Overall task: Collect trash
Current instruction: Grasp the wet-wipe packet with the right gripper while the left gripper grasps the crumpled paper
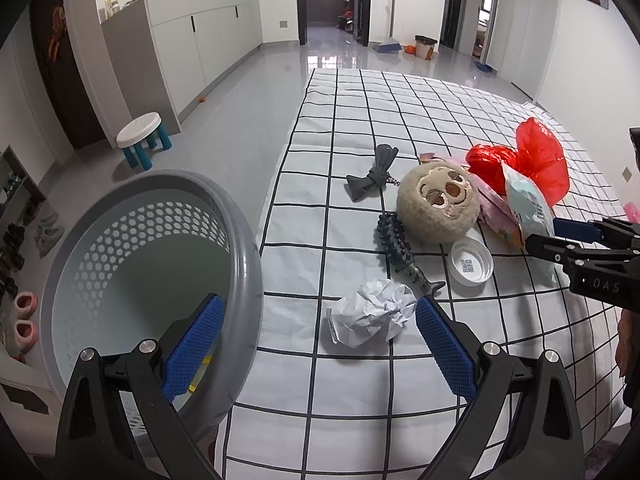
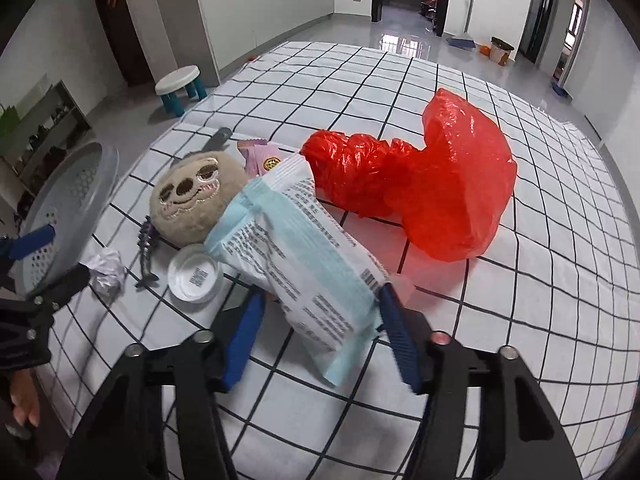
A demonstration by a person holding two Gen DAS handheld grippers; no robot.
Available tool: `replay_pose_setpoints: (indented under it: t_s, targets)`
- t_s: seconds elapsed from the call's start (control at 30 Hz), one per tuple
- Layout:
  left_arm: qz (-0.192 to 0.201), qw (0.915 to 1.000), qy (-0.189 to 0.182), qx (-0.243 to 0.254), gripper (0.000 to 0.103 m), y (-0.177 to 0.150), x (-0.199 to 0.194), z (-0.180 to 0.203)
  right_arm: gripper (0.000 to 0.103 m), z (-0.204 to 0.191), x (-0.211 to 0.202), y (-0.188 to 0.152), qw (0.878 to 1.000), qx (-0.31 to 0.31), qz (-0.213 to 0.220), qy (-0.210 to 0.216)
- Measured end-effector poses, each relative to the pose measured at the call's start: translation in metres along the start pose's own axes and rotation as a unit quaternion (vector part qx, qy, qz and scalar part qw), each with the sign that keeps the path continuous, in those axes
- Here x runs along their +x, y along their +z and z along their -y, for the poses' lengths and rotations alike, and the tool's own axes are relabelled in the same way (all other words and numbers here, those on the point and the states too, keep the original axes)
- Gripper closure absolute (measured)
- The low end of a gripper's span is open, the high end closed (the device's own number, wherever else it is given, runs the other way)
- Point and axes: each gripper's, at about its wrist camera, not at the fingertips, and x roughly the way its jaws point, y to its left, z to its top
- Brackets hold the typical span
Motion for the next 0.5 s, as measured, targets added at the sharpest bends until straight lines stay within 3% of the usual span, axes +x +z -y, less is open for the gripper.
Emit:
replay_pose_setpoints:
  t_s: [0.03,0.07,0.5]
  targets:
    - [0.001,1.0000,-0.001,0.000,0.008,0.000,0.000,0.000,0.053,0.000,-0.001,-0.001,1.000,0.005,0.001,0.002]
    - [0.001,1.0000,-0.001,-0.001,0.008,0.000,-0.001,-0.001,0.061,0.001,-0.002,-0.002,1.000,0.012,0.001,0.004]
    - [-0.001,0.9999,-0.010,0.005,0.008,-0.005,-0.004,-0.001,0.063,0.004,-0.046,-0.027,0.993,0.116,0.028,0.023]
